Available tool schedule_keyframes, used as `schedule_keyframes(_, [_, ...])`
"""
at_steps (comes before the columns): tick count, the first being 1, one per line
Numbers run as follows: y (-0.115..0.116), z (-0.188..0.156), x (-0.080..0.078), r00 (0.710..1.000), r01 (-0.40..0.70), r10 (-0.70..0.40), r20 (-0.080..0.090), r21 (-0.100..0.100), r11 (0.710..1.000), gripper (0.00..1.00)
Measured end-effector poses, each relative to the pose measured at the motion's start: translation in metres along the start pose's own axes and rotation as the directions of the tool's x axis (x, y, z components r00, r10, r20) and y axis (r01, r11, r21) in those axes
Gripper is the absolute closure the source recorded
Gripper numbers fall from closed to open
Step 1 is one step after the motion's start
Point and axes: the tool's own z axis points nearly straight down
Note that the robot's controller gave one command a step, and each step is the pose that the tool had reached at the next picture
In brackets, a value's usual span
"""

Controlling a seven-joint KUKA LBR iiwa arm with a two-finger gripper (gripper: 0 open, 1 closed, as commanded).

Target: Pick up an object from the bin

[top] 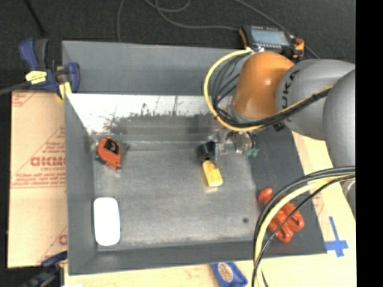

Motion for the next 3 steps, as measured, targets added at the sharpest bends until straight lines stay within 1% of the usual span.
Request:
schedule_keyframes(1, [0.000,0.000,0.000,1.000,-0.001,0.001,0.000,0.000,1.000,1.00])
schedule_keyframes(2, [0.040,-0.029,0.044,1.000,0.000,0.000,-0.019,-0.003,1.000,1.00])
schedule_keyframes(3, [0.042,-0.046,0.039,1.000,0.007,-0.007,-0.017,-0.005,1.000,1.00])
